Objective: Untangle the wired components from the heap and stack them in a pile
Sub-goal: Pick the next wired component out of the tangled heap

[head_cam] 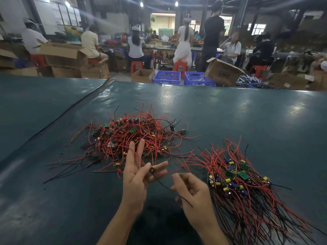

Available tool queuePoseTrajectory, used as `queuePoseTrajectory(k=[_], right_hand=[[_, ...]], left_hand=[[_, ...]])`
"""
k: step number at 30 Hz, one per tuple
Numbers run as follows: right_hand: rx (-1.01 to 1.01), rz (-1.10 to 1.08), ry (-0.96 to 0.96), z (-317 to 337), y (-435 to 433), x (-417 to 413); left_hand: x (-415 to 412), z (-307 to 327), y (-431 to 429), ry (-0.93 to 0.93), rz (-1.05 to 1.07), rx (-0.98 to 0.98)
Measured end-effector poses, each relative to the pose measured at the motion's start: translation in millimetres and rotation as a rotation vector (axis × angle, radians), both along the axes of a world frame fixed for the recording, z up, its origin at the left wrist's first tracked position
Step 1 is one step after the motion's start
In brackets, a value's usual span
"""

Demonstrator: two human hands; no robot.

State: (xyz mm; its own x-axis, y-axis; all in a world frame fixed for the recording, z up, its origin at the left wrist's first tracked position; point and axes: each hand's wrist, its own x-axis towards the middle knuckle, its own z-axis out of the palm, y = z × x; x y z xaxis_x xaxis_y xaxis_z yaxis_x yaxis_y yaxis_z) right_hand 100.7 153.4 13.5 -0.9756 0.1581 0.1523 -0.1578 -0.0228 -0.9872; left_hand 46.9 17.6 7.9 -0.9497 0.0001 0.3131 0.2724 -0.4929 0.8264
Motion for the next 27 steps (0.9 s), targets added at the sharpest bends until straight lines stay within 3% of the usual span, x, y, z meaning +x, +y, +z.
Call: queuePoseTrajectory(k=[5, 9, 13, 18, 23, 27], right_hand=[[-0.123, 0.153, -0.191, 5, -11, 0], [-0.179, -0.001, -0.231, 8, -10, 0], [-0.265, -0.012, -0.304, 9, -6, -1], [-0.681, 0.007, -0.355, 12, 3, -4], [-0.896, 0.062, -0.219, 12, 11, -5], [-0.81, -0.021, -0.14, 6, 8, -8]], left_hand=[[9, -9, 7, 0.361, 0.032, -0.454], [12, -11, 12, 0.349, 0.114, -0.544], [7, -10, 10, 0.226, 0.254, -0.412], [0, -9, 6, 0.014, 0.278, -0.213], [-3, -8, 9, -0.183, 0.042, 0.147], [1, -9, 13, -0.227, -0.072, 0.063]])
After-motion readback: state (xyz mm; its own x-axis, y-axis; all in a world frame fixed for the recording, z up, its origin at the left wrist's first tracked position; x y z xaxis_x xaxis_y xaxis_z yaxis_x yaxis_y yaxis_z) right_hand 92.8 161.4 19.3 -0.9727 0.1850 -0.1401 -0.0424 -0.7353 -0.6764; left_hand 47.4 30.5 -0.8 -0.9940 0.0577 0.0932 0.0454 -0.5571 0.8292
